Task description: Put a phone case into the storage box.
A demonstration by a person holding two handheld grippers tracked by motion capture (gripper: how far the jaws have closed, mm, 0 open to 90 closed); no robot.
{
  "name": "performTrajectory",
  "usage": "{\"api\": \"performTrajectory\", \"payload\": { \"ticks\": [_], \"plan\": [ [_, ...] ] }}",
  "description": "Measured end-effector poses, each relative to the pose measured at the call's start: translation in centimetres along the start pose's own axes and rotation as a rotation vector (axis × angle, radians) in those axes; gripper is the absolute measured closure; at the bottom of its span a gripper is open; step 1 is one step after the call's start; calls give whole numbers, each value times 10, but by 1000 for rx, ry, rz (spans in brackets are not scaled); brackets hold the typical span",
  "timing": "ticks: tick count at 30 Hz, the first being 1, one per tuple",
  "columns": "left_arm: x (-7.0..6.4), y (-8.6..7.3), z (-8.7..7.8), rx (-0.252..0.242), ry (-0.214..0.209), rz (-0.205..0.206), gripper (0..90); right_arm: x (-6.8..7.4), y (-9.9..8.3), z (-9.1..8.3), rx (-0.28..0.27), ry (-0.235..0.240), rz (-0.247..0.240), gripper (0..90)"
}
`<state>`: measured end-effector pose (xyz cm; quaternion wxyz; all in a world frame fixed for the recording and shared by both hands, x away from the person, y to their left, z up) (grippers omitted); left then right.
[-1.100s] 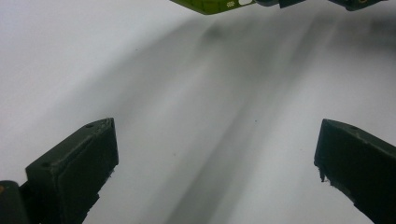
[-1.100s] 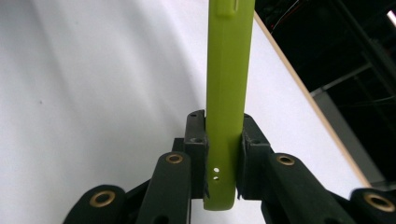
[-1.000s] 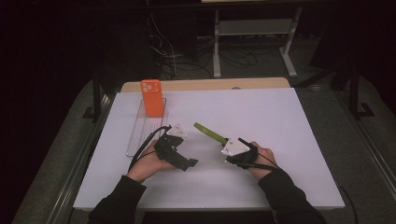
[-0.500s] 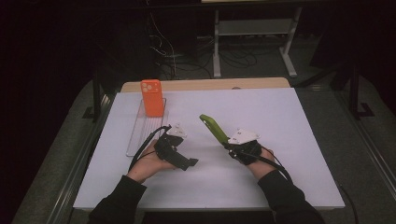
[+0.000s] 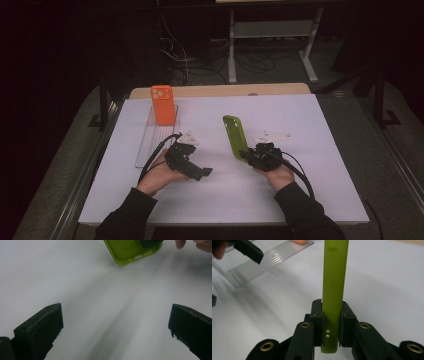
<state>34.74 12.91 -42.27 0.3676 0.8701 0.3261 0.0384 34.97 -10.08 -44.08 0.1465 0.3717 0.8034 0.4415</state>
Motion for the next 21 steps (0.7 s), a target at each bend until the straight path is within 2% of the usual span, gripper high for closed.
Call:
{"api": "performTrajectory", "payload": {
  "ticks": [3, 6, 7, 9, 10, 16, 17, 21],
  "plan": [
    [0, 3, -1, -20, -8, -19, 0, -1, -1, 0, -7, 13, 42, 757],
    [1, 13, -5, -77, -7, -32, 0, 0, -1, 0, -21, 27, 53, 757],
    [1, 17, -5, -104, -12, -48, 0, 2, -1, -1, -19, 24, 48, 757],
    [2, 26, -7, -139, -19, -54, 0, 5, 0, 0, -24, 34, 50, 757],
    [2, 29, -7, -153, -29, -67, 0, 7, 1, 0, -28, 29, 35, 757],
    [4, 50, -2, -208, -47, -92, 0, 19, 5, 1, -45, 43, 26, 758],
    [2, 53, 0, -230, -58, -116, 0, 21, 6, 2, -44, 45, 27, 757],
    [4, 64, 4, -259, -68, -132, 0, 26, 6, 4, -44, 53, 14, 758]
  ]
}}
Point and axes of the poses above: each handheld gripper's, and its own axes: z roughly forward along the jaws, y roughly out of its top, x roughly to its left, the point moved 4 cm from there along z, roughly forward along the jaws, and after that the axes turned 5 degrees about -z, right-handed, at the moved point
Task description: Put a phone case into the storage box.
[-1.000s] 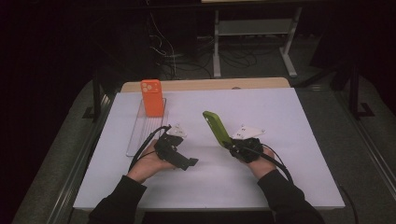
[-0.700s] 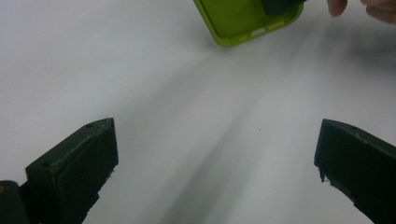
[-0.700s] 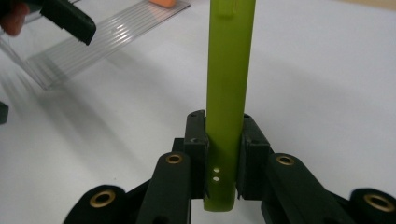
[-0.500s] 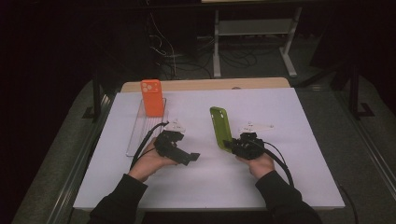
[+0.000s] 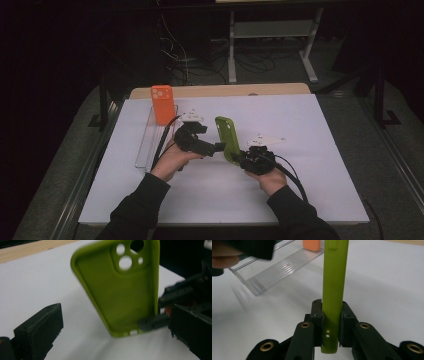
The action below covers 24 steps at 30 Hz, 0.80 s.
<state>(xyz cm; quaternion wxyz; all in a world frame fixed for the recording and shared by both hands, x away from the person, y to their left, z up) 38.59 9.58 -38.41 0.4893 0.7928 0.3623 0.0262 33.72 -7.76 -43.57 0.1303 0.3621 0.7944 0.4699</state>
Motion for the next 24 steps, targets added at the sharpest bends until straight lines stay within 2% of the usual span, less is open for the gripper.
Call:
{"api": "performTrajectory", "payload": {
  "ticks": [3, 6, 8, 10, 14, 18, 22, 24],
  "plan": [
    [1, 5, 5, -14, -2, -8, 0, 2, 0, 1, 0, 3, -6, 758],
    [-2, 8, 10, -17, -21, -20, 0, 2, 0, 1, -5, 7, -15, 757],
    [-3, 11, 13, -10, -31, -3, 0, 3, 0, 1, -9, 10, -11, 758],
    [-6, 13, 16, -22, -38, -13, 0, 3, 1, 1, -15, 12, -8, 757],
    [-8, 15, 25, -31, -40, -23, 0, 3, 3, -1, -28, 16, -8, 758],
    [-8, 15, 29, -39, -42, -14, 0, 2, 3, -2, -33, 16, -8, 757],
    [-6, 15, 30, -50, -45, -37, 0, 2, 3, 0, -29, 17, -7, 758],
    [-6, 16, 29, -61, -34, -45, 47, 2, 3, 0, -27, 15, -7, 757]
  ]
}}
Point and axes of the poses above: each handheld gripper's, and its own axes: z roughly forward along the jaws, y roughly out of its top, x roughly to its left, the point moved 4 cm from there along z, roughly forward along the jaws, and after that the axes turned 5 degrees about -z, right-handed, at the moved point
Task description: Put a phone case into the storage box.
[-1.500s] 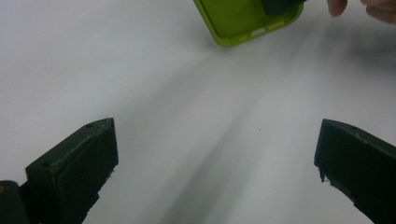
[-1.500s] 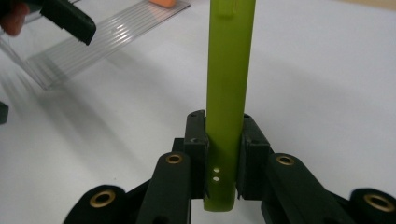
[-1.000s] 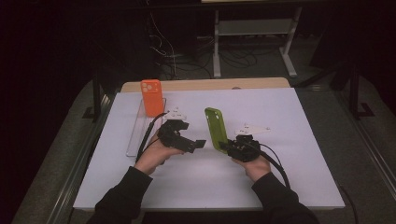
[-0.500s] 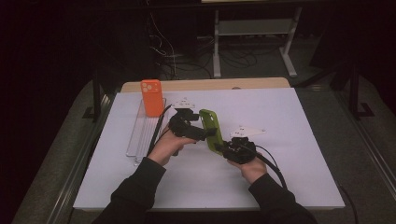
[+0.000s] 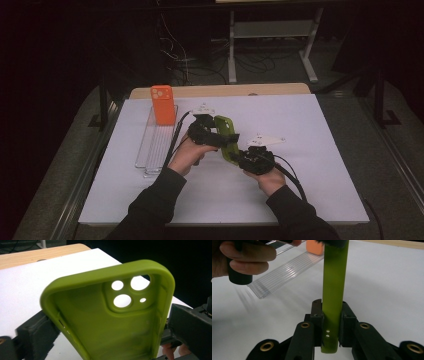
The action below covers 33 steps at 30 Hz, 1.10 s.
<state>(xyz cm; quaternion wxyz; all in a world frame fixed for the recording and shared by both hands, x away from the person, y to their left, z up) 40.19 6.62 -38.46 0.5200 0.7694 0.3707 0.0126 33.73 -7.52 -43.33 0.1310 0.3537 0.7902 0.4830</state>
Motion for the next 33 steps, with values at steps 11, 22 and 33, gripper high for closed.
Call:
{"api": "performTrajectory", "payload": {
  "ticks": [11, 22, 33],
  "plan": [
    [1, 2, -1, -18, -18, -32, 118, 2, -1, 2, 8, 3, 9, 757],
    [2, 2, -2, 7, -19, -28, 137, 4, -3, 5, 17, 16, 11, 754],
    [7, 9, -10, 63, 18, 6, 150, 10, -2, 3, 50, 67, -44, 408]
  ]
}}
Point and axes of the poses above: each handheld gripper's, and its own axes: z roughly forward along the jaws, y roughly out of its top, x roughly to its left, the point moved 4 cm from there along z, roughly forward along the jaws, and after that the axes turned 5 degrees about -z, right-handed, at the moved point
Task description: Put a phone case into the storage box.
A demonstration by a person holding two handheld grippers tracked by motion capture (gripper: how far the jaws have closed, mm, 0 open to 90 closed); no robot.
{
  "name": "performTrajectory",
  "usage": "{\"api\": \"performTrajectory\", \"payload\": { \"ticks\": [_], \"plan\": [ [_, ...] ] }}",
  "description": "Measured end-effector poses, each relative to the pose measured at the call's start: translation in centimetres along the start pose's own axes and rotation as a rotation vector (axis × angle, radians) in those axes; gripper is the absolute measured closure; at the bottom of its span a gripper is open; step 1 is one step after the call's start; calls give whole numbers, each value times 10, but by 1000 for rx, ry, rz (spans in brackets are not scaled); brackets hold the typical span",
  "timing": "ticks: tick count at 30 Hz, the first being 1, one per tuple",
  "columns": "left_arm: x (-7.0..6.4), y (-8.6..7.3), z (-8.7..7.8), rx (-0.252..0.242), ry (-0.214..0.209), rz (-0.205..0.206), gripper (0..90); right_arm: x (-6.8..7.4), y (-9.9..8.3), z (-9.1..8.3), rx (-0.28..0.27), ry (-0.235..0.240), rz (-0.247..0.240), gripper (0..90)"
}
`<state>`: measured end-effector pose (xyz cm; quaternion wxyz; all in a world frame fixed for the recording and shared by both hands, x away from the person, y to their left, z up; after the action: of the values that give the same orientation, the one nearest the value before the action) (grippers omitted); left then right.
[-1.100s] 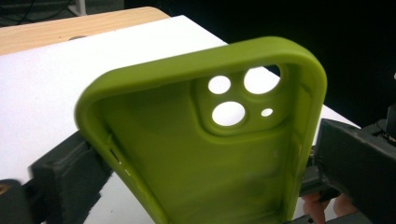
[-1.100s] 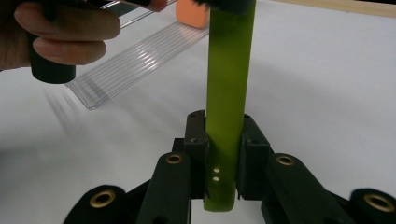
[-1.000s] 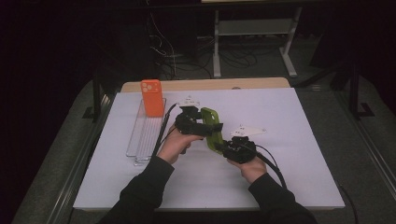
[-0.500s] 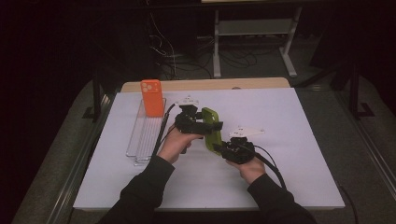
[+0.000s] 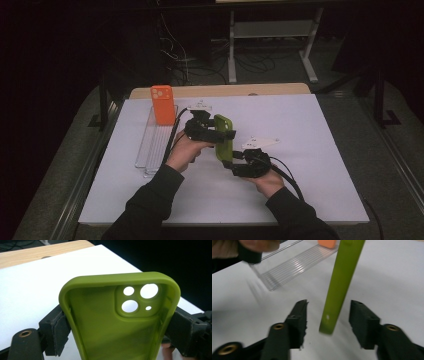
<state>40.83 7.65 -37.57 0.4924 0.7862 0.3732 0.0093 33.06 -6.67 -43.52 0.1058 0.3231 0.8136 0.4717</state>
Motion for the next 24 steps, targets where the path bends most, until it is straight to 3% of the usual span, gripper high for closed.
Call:
{"api": "performTrajectory", "payload": {
  "ticks": [4, 5, 9, 17, 24],
  "plan": [
    [4, 7, -8, 27, 39, 20, 150, -7, -3, -8, 49, -27, -4, 274],
    [6, 9, -10, 34, 45, 39, 150, -11, -5, -9, 60, -49, -27, 246],
    [10, 19, -20, 49, 78, 29, 150, -22, -12, -16, 90, -64, -31, 139],
    [22, 41, -44, 57, 166, 39, 150, -40, -32, -36, 113, -130, -58, 74],
    [42, 54, -66, 46, 242, 15, 150, -52, -48, -49, 151, -149, -38, 21]
  ]
}}
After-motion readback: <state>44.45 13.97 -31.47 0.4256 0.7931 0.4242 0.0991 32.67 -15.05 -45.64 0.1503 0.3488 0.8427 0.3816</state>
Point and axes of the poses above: each handheld gripper's, and its own axes: z roughly forward along the jaws, y roughly out of its top, x roughly to its left, the point moved 4 cm from there along z, roughly forward along the jaws, and after that the axes turned 5 degrees about -z, right-handed, at the moved point
